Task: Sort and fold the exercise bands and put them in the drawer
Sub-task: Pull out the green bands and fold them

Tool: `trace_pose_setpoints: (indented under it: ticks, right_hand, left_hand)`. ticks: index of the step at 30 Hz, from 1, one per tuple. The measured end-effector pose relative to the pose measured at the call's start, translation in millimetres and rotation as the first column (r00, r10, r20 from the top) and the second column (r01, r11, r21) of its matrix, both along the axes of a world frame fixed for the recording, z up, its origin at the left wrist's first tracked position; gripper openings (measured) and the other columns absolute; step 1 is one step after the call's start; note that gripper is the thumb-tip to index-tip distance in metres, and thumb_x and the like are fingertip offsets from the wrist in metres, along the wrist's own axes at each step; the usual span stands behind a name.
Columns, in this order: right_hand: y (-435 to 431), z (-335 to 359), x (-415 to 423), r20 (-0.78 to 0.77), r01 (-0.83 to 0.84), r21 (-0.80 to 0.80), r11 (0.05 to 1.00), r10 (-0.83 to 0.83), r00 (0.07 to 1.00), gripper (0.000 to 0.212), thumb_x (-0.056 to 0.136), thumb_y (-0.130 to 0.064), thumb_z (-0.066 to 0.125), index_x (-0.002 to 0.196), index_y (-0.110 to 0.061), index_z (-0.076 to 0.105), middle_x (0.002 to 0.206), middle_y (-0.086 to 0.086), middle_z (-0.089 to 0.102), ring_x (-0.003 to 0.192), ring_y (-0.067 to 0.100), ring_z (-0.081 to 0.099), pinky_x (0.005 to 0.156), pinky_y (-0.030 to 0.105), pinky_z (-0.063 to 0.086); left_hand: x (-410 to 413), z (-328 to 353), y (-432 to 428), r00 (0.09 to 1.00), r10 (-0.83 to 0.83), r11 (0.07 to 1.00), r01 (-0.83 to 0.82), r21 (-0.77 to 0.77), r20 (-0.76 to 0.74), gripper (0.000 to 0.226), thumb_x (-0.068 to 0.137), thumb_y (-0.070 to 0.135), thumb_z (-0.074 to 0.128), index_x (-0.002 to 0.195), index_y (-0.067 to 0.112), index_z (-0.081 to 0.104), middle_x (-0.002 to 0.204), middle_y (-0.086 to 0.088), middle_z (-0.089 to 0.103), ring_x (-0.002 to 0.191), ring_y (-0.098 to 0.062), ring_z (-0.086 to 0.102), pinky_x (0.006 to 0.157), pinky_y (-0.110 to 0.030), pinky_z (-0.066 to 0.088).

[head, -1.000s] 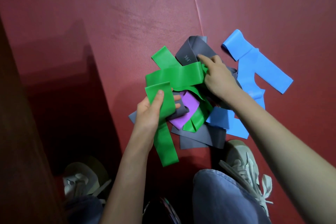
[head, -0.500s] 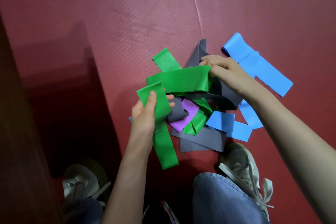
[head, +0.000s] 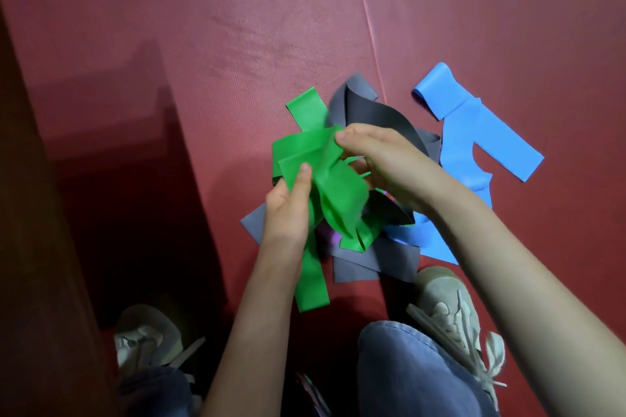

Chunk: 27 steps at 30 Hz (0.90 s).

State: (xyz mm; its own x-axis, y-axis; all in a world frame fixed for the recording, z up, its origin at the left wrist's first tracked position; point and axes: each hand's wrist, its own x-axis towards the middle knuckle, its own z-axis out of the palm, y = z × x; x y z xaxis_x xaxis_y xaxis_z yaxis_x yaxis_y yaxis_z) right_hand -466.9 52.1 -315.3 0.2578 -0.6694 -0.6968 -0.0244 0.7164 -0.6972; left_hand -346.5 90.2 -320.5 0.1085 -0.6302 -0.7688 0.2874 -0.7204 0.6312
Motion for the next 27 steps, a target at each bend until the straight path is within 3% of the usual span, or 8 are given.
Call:
trace_pose_setpoints:
  ticks: [8, 11, 17, 19, 21, 23, 25, 27]
  right_hand:
    - [5, 12, 8, 0.03, 0.075, -0.03, 0.997, -0.074, 0.997, 0.019, 0.091, -0.012, 0.05, 0.073, -0.017, 0.048, 0.065, -0.001, 0.044, 0.048, 0.0, 0.042, 0.046, 0.011, 0.04]
    - [9, 13, 2, -0.041, 0.049, -0.103, 0.993, -0.053, 0.998, 0.021, 0.084, 0.001, 0.057, 0.076, -0.018, 0.05, 0.07, -0.003, 0.049, 0.056, 0.006, 0.043, 0.053, 0.011, 0.039]
    - [20, 19, 1, 0.181, 0.31, -0.111, 0.944, -0.288, 0.94, 0.033, 0.082, 0.014, 0.038, 0.078, -0.015, 0.052, 0.09, 0.0, 0.058, 0.062, 0.008, 0.058, 0.057, 0.015, 0.049]
    - [31, 16, 0, 0.195, 0.287, -0.243, 0.926, -0.243, 0.95, 0.044, 0.072, 0.018, 0.027, 0.086, -0.015, 0.053, 0.102, 0.003, 0.057, 0.072, 0.003, 0.064, 0.063, 0.014, 0.051]
    - [41, 8, -3, 0.075, 0.122, -0.397, 0.91, -0.1, 0.992, 0.057, 0.067, 0.016, 0.024, 0.102, -0.018, 0.053, 0.114, 0.003, 0.051, 0.092, 0.002, 0.061, 0.074, 0.014, 0.05]
    - [46, -1, -9, -0.28, -0.219, -0.589, 0.778, 0.057, 0.958, 0.063, 0.069, 0.011, 0.03, 0.118, -0.024, 0.049, 0.123, -0.003, 0.042, 0.107, 0.004, 0.051, 0.082, 0.015, 0.047]
    - [48, -10, -12, -0.676, -0.605, -0.61, 0.512, 0.061, 0.734, 0.058, 0.074, -0.003, 0.038, 0.125, -0.03, 0.041, 0.126, -0.005, 0.036, 0.103, 0.01, 0.047, 0.074, 0.022, 0.048]
    - [48, -16, -13, -0.786, -0.723, -0.594, 0.352, -0.064, 0.614, 0.048, 0.076, -0.01, 0.045, 0.12, -0.029, 0.043, 0.121, 0.001, 0.038, 0.095, 0.014, 0.046, 0.066, 0.022, 0.041]
  left_hand:
    - [8, 8, -8, 0.997, 0.077, 0.997, -0.077, -0.008, 0.032, 0.026, 0.093, 0.03, 0.042, 0.08, 0.019, 0.062, 0.06, 0.01, 0.069, 0.058, -0.003, 0.065, 0.058, -0.015, 0.053]
    - [10, 17, -11, 0.996, 0.089, 0.996, -0.089, -0.011, 0.01, 0.028, 0.092, 0.035, 0.042, 0.083, 0.018, 0.062, 0.07, 0.007, 0.07, 0.068, -0.011, 0.067, 0.063, -0.021, 0.054]
    - [11, 19, -11, 0.999, 0.049, 0.997, -0.049, -0.053, -0.002, 0.015, 0.083, 0.0, 0.056, 0.089, 0.011, 0.065, 0.065, 0.007, 0.071, 0.06, -0.007, 0.067, 0.058, -0.021, 0.056]
    - [13, 18, -12, 0.998, 0.058, 0.998, -0.058, -0.035, -0.016, 0.016, 0.082, -0.002, 0.055, 0.087, 0.01, 0.064, 0.063, 0.007, 0.071, 0.059, -0.008, 0.068, 0.059, -0.023, 0.057]
    - [14, 19, -13, 0.998, 0.051, 0.998, -0.052, -0.027, -0.029, 0.016, 0.082, -0.003, 0.055, 0.086, 0.009, 0.064, 0.06, 0.007, 0.071, 0.057, -0.007, 0.067, 0.055, -0.021, 0.056]
    - [17, 19, -13, 0.997, 0.061, 0.998, -0.063, -0.021, -0.052, 0.016, 0.082, -0.005, 0.053, 0.086, 0.008, 0.063, 0.058, 0.007, 0.07, 0.055, -0.006, 0.067, 0.052, -0.018, 0.054]
    - [18, 17, -13, 0.995, 0.064, 0.998, -0.065, 0.0, -0.081, 0.016, 0.082, -0.005, 0.052, 0.086, 0.006, 0.063, 0.058, 0.005, 0.07, 0.055, -0.007, 0.067, 0.051, -0.019, 0.054]
    - [19, 17, -13, 0.993, 0.052, 0.999, -0.05, 0.017, -0.102, 0.015, 0.082, -0.005, 0.052, 0.087, 0.005, 0.063, 0.058, 0.004, 0.071, 0.055, -0.008, 0.067, 0.051, -0.019, 0.054]
